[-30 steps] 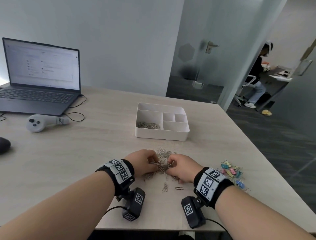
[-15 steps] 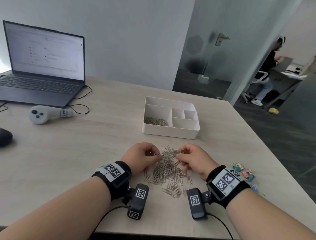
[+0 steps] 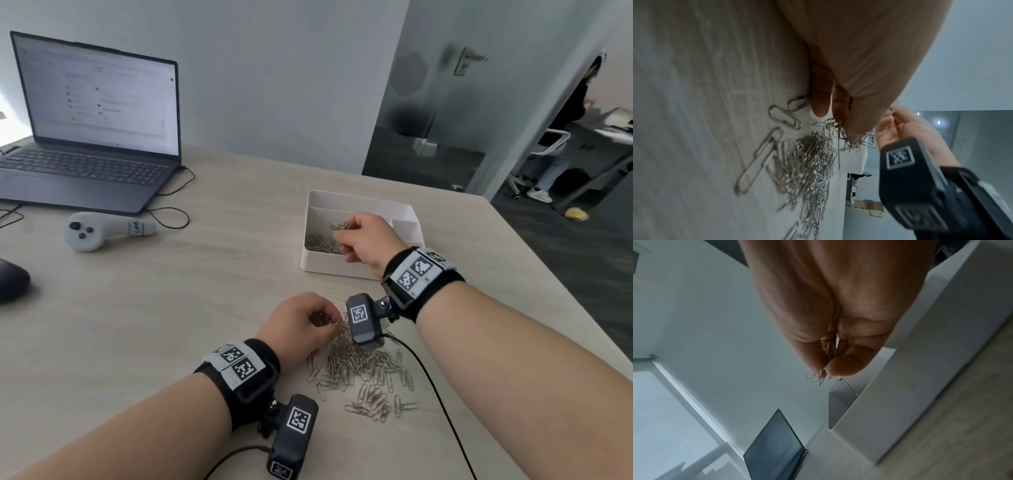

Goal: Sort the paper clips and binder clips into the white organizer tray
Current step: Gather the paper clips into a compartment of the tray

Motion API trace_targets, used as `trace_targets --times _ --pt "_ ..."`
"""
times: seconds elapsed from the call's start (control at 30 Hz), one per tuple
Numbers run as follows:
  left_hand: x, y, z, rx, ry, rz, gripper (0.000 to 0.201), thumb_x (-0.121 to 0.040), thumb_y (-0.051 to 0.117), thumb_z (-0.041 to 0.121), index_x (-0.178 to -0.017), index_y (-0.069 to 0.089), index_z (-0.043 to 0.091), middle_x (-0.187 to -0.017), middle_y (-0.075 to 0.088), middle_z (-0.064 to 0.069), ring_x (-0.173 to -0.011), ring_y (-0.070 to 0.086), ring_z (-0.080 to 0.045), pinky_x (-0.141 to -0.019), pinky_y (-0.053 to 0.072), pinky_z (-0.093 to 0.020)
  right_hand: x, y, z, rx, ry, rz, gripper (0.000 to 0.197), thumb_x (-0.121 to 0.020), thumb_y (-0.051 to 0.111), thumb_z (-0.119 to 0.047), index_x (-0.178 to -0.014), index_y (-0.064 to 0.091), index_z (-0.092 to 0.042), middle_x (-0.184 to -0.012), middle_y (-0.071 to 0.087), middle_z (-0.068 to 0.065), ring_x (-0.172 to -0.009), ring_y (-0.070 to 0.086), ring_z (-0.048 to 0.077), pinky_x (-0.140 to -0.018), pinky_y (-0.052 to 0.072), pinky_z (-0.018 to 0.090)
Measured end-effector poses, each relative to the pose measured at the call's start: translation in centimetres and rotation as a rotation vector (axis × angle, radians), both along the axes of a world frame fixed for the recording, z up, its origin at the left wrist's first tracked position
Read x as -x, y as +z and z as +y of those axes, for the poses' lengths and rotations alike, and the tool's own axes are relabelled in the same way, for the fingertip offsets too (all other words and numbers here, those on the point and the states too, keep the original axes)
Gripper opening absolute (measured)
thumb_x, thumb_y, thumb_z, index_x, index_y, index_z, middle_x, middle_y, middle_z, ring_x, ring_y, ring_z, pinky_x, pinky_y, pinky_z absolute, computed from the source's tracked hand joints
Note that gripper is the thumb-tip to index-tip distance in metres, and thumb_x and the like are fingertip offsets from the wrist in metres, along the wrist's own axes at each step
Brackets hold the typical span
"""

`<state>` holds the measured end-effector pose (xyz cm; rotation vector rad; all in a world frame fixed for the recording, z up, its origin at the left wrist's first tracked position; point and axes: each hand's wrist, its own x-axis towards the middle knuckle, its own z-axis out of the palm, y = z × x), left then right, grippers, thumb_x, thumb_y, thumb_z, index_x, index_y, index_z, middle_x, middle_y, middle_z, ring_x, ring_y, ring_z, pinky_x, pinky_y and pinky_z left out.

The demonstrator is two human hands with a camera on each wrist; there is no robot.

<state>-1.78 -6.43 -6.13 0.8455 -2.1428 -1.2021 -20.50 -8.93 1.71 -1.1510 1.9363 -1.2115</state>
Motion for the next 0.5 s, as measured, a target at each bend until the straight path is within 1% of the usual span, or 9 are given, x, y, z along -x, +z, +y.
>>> trace_targets --times 0.03,0.1,0.17,0.23,0.27,0.37,0.43,0.5 --pt "0.0 0.0 0.0 0.017 -0.004 -0.007 0.019 -0.077 0.078 0.016 -0.075 0.069 0.033 -0.081 0.067 0.007 -0.071 0.059 -0.003 -0.065 0.043 -0.008 -0.1 0.1 -0.8 -0.014 0.003 0.046 0.008 -0.089 0.068 -0.008 -0.092 0.061 -0.008 -0.073 0.06 0.006 -0.06 0.058 0.016 -0.057 0.056 0.029" --pt "0.1 -0.2 -0.1 0.045 -0.007 -0.01 0.03 -0.076 0.077 0.015 -0.071 0.063 0.041 -0.082 0.066 0.008 -0.074 0.059 -0.005 -0.067 0.044 -0.011 -0.3 0.2 -2.4 -0.054 0.001 0.114 0.008 -0.089 0.069 -0.011 -0.091 0.061 -0.01 -0.072 0.062 0.006 -0.057 0.058 0.016 -0.059 0.057 0.03" --pt "0.2 -0.2 -0.1 0.057 -0.004 -0.008 0.028 -0.076 0.077 0.015 -0.071 0.063 0.039 -0.081 0.064 0.009 -0.075 0.059 -0.006 -0.07 0.045 -0.015 -0.3 0.0 -3.5 -0.09 -0.007 0.118 0.009 -0.088 0.071 -0.014 -0.092 0.064 -0.011 -0.076 0.065 0.006 -0.061 0.062 0.018 -0.067 0.062 0.035" --pt "0.2 -0.3 -0.1 0.06 -0.001 -0.012 0.02 -0.076 0.077 0.017 -0.075 0.066 0.033 -0.081 0.062 0.011 -0.076 0.059 -0.007 -0.071 0.045 -0.016 -0.2 -0.3 -3.9 -0.092 -0.007 0.068 0.015 -0.087 0.073 -0.015 -0.1 0.067 -0.01 -0.082 0.067 0.007 -0.072 0.068 0.022 -0.076 0.063 0.042" --pt "0.2 -0.3 -0.2 0.061 -0.001 -0.009 0.019 -0.076 0.077 0.018 -0.075 0.066 0.033 -0.081 0.062 0.011 -0.077 0.059 -0.006 -0.071 0.045 -0.016 -0.1 -0.5 -3.9 -0.086 -0.006 0.047 0.018 -0.088 0.072 -0.015 -0.103 0.067 -0.009 -0.085 0.068 0.006 -0.077 0.07 0.023 -0.078 0.063 0.042" --pt "0.2 -0.2 0.0 0.075 -0.005 -0.005 0.023 -0.076 0.076 0.018 -0.072 0.064 0.038 -0.082 0.064 0.011 -0.076 0.059 -0.004 -0.072 0.048 -0.018 0.1 -0.8 -2.4 -0.025 0.016 0.019 0.015 -0.092 0.068 -0.015 -0.105 0.066 -0.01 -0.095 0.068 0.007 -0.086 0.069 0.019 -0.08 0.062 0.037" --pt "0.2 -0.2 0.0 0.067 -0.006 -0.004 0.021 -0.077 0.076 0.02 -0.072 0.066 0.037 -0.082 0.066 0.011 -0.076 0.06 -0.003 -0.074 0.05 -0.02 0.6 -0.8 -0.8 0.032 0.011 0.018 0.008 -0.094 0.065 -0.016 -0.099 0.067 -0.011 -0.092 0.068 0.007 -0.086 0.068 0.019 -0.083 0.061 0.037" --pt "0.2 -0.2 0.0 0.065 0.002 -0.009 0.02 -0.077 0.076 0.02 -0.071 0.067 0.037 -0.081 0.067 0.011 -0.075 0.06 -0.004 -0.073 0.05 -0.019 1.3 -0.6 1.3 0.076 -0.011 0.006 0.008 -0.094 0.064 -0.02 -0.094 0.068 -0.013 -0.088 0.067 0.007 -0.084 0.066 0.019 -0.083 0.059 0.04"
